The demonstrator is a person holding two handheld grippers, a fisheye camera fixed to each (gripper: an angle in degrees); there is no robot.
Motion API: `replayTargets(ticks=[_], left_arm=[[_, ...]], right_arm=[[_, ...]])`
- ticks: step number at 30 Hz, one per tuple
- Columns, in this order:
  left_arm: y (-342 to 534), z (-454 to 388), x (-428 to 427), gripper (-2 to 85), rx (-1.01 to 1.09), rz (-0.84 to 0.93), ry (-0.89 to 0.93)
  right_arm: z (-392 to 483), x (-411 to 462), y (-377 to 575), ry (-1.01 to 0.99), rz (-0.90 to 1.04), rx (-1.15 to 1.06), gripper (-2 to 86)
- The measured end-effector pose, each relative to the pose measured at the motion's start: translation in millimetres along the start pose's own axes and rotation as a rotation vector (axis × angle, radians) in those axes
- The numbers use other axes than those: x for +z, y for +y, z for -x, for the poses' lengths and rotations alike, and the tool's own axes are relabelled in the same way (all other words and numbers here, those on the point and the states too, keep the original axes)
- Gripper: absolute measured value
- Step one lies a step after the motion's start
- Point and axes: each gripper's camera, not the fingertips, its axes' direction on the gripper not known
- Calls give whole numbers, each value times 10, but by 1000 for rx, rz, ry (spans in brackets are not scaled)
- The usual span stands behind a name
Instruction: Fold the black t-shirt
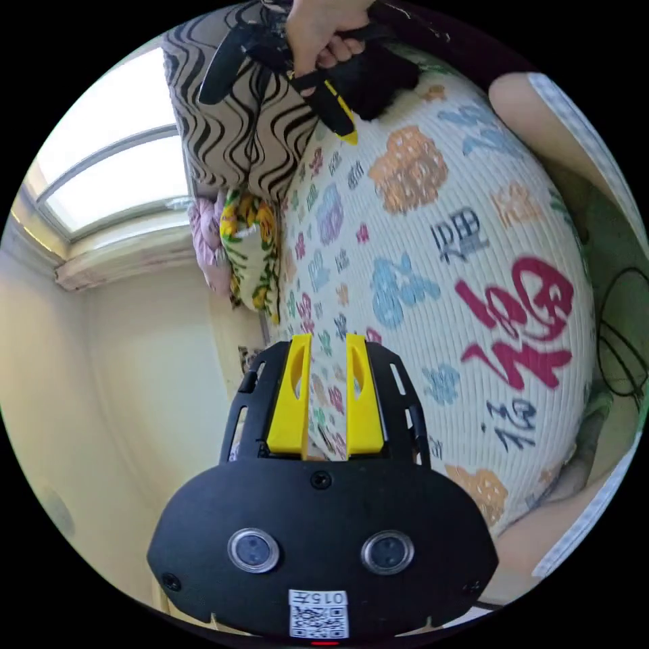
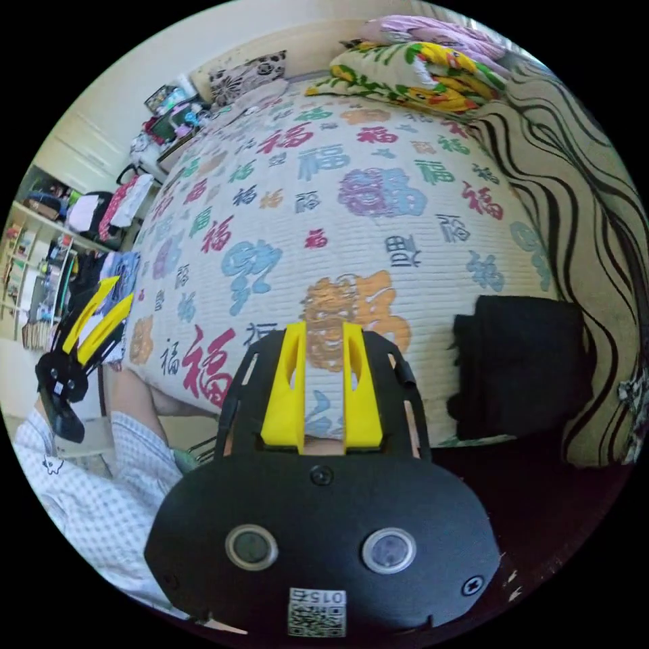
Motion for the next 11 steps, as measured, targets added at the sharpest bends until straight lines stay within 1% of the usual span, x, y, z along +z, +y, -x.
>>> replayTargets(ticks=[1,2,4,5,7,8,10,11], left_arm=[[444,57,24,78,-68,66,64],[681,88,46,79,-110,103,98],[1731,200,150,82,-310,263,213],[2014,221,170,83,-363,306,235],[3191,282,170,87,-582,456,295],[3488,296,153,88,-637,491,307],[4652,352,38,89,-857,604,317],[4932,359,13,89,-909,627,317]], right_arm=[[364,150,-22,-11,26,-65,86],[560,225,-31,-23,31,-102,86],[1329,516,-75,-58,71,-258,85],[1524,585,-81,-71,73,-296,85],[2304,867,-105,-144,87,-439,86],[2496,938,-112,-166,91,-473,86],[3252,1220,-148,-255,116,-595,85],[3429,1285,-158,-276,123,-620,85]])
